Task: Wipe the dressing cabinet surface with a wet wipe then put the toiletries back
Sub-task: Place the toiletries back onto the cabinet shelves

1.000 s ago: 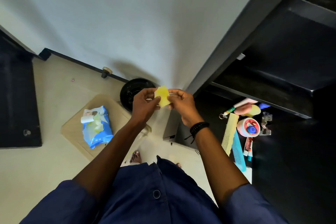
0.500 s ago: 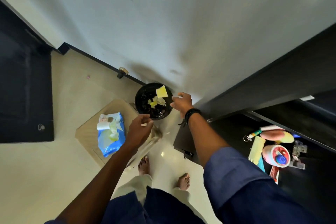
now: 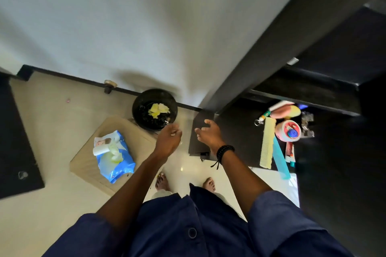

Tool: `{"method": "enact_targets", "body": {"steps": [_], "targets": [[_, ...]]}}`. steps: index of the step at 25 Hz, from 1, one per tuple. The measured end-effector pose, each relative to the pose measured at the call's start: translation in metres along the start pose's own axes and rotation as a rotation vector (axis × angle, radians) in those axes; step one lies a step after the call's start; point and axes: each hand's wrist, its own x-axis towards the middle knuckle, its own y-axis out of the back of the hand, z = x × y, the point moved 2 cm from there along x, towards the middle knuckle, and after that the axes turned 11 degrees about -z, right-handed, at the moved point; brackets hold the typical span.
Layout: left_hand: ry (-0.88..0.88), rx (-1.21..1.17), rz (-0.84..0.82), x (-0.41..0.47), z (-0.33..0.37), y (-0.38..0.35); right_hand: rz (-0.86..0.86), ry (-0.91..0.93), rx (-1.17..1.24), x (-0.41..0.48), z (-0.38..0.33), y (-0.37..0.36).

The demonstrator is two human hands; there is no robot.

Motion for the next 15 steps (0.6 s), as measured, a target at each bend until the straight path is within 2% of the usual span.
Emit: {"method": "enact_targets", "body": {"steps": [3, 8, 12, 15], "targets": [[-0.02, 0.111, -0.071, 0.005, 0.014, -0.032, 0.056, 0.019, 0.068, -0.015, 0.018, 0.03], [-0.128, 0.317, -0.211, 0.002, 0.041, -0.101, 0.28, 0.038, 0.222, -0.037, 0.052, 0.093], [-0.148, 0.415, -0.34, 0.007, 0.04, -0.144, 0.414, 0.028, 0.171, -0.045, 0.079, 0.142], [-0.158, 0.496, -0.373, 0.025, 0.037, -0.173, 0.598, 0.048, 0.085, -0.053, 0.085, 0.192]]}}
